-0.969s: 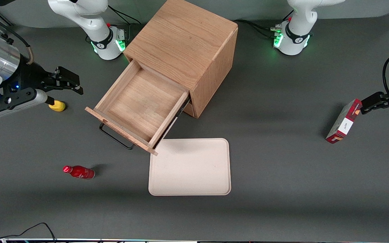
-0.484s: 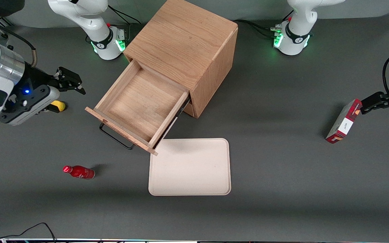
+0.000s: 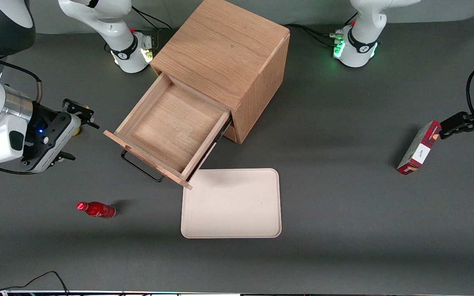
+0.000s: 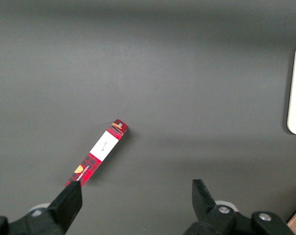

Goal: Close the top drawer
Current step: 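Move the right gripper in toward the open drawer's black handle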

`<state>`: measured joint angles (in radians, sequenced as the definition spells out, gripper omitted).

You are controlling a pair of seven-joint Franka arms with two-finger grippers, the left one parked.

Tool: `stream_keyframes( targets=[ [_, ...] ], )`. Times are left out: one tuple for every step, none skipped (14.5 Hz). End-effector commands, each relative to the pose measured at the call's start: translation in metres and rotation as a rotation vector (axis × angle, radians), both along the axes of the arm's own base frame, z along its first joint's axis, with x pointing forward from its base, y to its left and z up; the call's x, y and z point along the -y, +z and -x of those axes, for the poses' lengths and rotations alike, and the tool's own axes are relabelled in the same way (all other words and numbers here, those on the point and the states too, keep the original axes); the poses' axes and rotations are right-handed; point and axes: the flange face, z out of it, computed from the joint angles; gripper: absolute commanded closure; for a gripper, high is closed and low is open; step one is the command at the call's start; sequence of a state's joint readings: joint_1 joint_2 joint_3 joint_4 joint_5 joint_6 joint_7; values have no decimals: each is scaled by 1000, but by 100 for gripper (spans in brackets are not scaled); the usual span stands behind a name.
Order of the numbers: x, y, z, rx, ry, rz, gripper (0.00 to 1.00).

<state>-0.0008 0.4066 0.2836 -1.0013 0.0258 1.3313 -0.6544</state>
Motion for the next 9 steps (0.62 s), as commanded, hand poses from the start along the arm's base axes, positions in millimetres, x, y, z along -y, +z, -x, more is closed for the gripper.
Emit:
stream_keyframes(
  targets=[
    [1, 3, -5, 16, 21, 14, 0],
    [1, -7, -10, 0, 12, 15, 0],
    [0, -23, -18, -21, 7, 14, 0],
    [1, -42, -28, -34, -5, 8, 0],
    [2, -58, -36, -51, -15, 4, 0],
    [2, -76, -42, -77, -16, 6, 0],
    [1, -98, -48, -109, -16, 2, 0],
    [1, -119, -55, -133, -15, -4, 0],
    [2, -135, -61, -152, -22, -18, 0]
  ],
)
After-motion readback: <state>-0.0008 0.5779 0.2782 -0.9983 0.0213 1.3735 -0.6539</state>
